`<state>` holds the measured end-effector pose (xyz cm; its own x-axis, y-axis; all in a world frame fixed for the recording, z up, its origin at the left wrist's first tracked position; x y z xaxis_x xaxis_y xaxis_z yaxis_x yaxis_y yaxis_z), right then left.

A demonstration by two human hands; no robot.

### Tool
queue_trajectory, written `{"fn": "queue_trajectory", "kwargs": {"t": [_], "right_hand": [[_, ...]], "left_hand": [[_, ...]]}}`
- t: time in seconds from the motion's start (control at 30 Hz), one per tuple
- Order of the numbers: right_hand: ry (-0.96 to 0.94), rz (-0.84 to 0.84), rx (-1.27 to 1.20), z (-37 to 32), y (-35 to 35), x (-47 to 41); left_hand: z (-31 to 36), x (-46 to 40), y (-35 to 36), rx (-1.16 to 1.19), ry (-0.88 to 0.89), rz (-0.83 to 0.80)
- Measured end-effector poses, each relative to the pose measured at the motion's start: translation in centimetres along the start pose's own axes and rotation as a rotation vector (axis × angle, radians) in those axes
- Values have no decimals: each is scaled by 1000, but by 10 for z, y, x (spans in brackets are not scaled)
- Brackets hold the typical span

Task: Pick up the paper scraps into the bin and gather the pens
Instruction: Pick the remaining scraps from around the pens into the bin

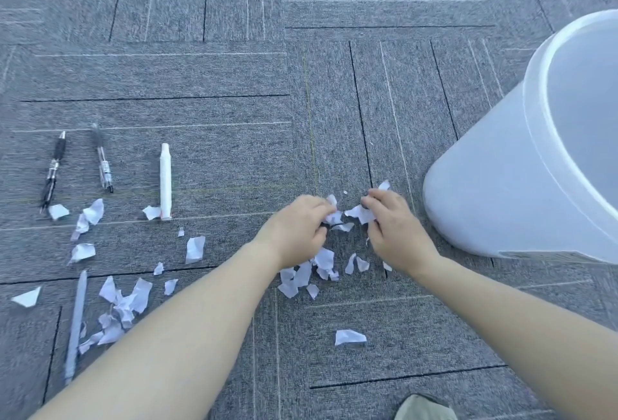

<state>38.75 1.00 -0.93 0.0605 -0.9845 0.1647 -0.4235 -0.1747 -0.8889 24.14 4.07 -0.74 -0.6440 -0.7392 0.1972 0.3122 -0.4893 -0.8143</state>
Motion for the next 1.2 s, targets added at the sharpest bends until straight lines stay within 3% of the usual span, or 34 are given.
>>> {"fn": "queue_trajectory", "kwargs": {"t": [0.1,0.2,0.33,0.57,0.77,0.93,1.03,1.13,1.2], "right_hand": [[-164,19,-67,-18,-2,18],[-140,89,-62,-16,-12,13],[-62,-145,33,-19,4,-22],[-143,-314,143,-37,16,12],[46,-82,32,-15,-15,26],[207,-3,-4,13,13,47],[132,49,-107,-16,36,84],[84,66,-206,-39,48,119],[47,59,-147,-49,57,136]], "left_hand": [[10,28,-2,26,141,71],[-5,47,-10,-81,158,194],[-29,48,-1,-197,24,31],[-31,35,10,-188,87,-65],[-16,-2,15,-184,232,-37],[9,17,23,134,395,-108],[7,41,20,230,396,-140],[1,64,13,79,427,18],[-11,73,16,-152,303,73]]}}
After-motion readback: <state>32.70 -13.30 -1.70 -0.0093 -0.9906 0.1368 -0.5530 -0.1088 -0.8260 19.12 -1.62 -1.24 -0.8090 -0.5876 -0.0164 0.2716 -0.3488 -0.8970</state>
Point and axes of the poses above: each hand's wrist, its own x-axis away from the middle knuckle, its own y-axis out of the palm, z = x × y, the point moved 8 cm from there along -x, towards the middle knuckle, and after that the axes turned 5 degrees about z, right-handed, at the moved point
